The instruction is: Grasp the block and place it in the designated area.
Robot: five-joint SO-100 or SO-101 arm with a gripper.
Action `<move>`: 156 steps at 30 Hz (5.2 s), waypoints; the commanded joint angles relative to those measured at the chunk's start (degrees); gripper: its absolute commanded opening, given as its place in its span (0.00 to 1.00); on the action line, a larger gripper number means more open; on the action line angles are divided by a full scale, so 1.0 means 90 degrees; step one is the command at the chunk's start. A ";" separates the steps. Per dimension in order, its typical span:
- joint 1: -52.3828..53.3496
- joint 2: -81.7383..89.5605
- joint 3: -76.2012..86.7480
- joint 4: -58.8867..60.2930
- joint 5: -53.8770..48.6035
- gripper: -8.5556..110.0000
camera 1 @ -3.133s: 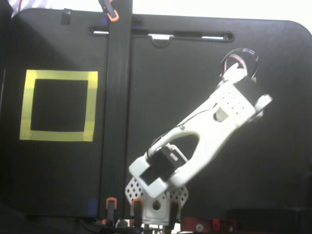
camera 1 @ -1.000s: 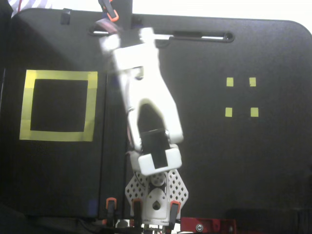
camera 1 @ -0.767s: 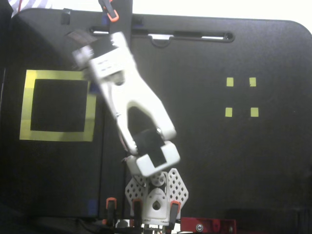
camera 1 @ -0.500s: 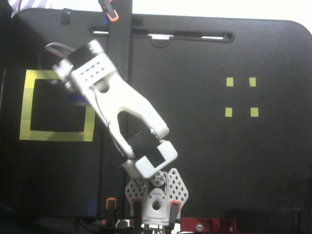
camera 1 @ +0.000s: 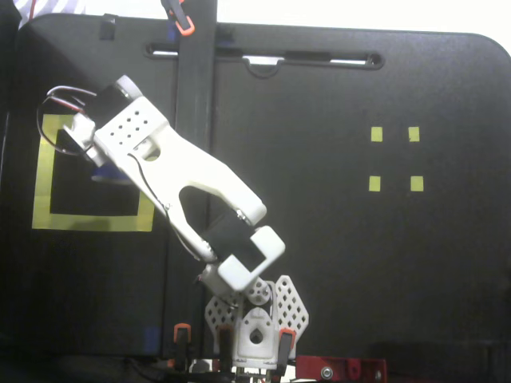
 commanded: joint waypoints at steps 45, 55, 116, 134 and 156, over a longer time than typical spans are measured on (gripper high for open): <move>-0.0400 -0.2715 -0.0752 -0.1328 0.0215 0.25; -0.0410 -0.2656 -0.0752 -0.1152 0.0186 0.37; 0.0020 -0.0391 -0.2070 0.1553 -0.0088 0.41; 0.0059 -0.0313 -0.2119 0.1660 -0.0068 0.07; 0.0342 -0.0254 -0.2119 0.1758 0.6104 0.08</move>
